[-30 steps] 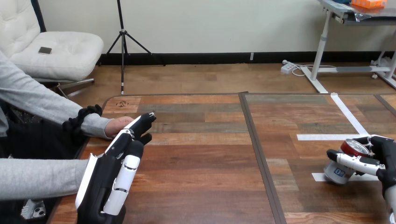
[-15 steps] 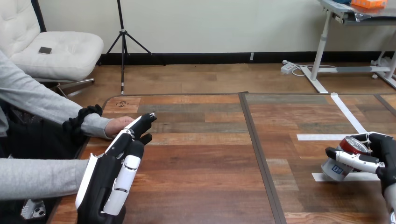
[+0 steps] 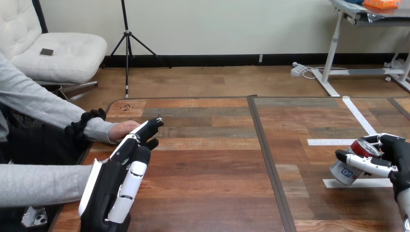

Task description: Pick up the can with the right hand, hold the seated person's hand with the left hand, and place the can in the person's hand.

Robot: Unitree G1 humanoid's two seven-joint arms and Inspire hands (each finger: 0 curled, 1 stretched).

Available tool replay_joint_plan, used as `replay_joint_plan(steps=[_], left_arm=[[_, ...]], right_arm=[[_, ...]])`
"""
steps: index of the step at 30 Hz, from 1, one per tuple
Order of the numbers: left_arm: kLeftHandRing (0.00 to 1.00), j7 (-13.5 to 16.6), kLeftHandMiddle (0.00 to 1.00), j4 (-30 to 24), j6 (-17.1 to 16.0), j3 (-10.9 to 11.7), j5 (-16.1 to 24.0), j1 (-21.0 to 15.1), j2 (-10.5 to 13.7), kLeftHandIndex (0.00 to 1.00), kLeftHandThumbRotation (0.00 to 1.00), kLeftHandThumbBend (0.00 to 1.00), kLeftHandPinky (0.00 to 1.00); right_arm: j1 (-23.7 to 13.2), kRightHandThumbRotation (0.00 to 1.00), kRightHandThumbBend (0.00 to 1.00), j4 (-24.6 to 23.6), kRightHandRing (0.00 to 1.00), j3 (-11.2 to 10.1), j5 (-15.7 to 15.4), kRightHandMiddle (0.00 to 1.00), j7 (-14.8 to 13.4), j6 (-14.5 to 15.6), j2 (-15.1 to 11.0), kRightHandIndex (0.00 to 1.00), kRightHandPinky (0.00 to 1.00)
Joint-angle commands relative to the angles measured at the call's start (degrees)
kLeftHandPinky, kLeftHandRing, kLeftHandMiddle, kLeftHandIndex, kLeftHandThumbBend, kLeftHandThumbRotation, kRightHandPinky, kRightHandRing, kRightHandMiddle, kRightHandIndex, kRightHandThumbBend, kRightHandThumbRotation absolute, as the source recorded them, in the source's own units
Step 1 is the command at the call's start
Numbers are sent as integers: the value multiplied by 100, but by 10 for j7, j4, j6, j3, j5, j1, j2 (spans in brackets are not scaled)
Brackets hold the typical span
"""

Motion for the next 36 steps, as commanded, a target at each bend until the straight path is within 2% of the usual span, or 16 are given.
replay_joint_plan(steps=[1, 7, 13, 21, 24, 27, 30, 36], left_arm=[[93, 0, 90, -24, -4, 5, -2, -23, 1, 81, 86, 49, 89], [92, 3, 89, -18, -12, 6, 2, -25, -1, 81, 86, 50, 89], [92, 2, 89, -14, -16, 5, 2, -28, -2, 80, 86, 47, 88], [92, 2, 89, -18, -8, 4, 0, -28, -2, 80, 85, 45, 87], [92, 3, 89, -18, -9, 4, 1, -28, -2, 80, 85, 45, 87], [92, 2, 89, -15, -13, 4, -1, -30, -3, 80, 85, 42, 87], [92, 2, 88, -14, -15, 4, -3, -32, -4, 79, 85, 41, 88], [90, 9, 87, -14, -19, 9, 12, -33, -2, 77, 84, 37, 85]], right_arm=[[-34, 0, 80, -42, 33, -8, 14, 41, 10, -43, -4, 46, 27], [-33, 0, 78, -51, 37, -4, 11, 43, 14, -59, -5, 46, 33], [-32, 0, 78, -61, 37, 3, 1, 43, 17, -69, -9, 46, 35], [-31, 0, 78, -76, 28, 10, -6, 40, 26, -74, -14, 45, 22], [-27, 0, 77, -81, 26, 24, -29, 40, 16, -95, -23, 45, 21], [-28, 0, 78, -84, 26, 22, -27, 39, 23, -96, -22, 45, 20], [-27, 0, 78, -88, 24, 31, -45, 37, 15, -103, -28, 44, 18], [-27, 0, 80, -95, 18, 34, -44, 32, 25, -112, -28, 44, 13]])
